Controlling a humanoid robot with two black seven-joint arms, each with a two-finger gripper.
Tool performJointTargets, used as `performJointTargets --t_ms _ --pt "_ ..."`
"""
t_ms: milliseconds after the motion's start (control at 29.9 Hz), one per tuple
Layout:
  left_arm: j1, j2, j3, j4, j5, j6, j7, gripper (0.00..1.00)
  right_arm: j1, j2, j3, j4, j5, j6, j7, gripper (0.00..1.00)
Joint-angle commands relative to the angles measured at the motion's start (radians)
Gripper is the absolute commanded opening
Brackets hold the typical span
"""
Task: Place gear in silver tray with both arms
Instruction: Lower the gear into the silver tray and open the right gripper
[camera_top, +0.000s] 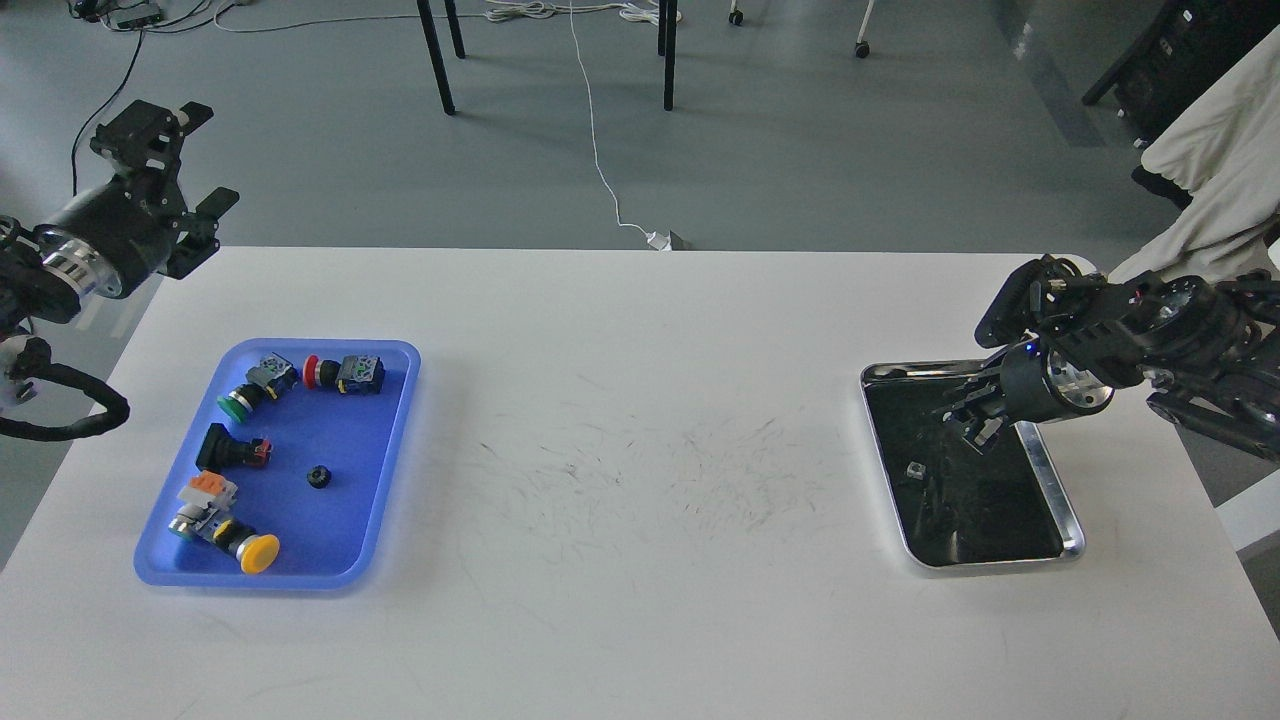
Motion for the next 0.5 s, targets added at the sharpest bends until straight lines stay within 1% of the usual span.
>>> performJointTargets --t_ms 0,167,267,468 --pt "0.0 0.0 0.0 0.0 0.0 0.0 0.0 0.99 0.002 -0.001 0.0 0.001 0.003 0.0 0.0 0.38" --pt "0.0 0.0 0.0 0.0 0.0 0.0 0.0 0.99 0.006 0.0 0.0 -0.001 0.003 0.0 0.0 0.4" --pt "0.002 0.0 0.0 0.0 0.001 0.0 0.0 0.99 0.008 0.0 0.002 -0.001 0.004 0.0 0.0 0.44" --pt "0.011 0.018 0.002 -0.002 0.001 0.0 0.002 0.99 0.008 -0.02 0.029 0.007 0.009 -0.002 0.0 0.45"
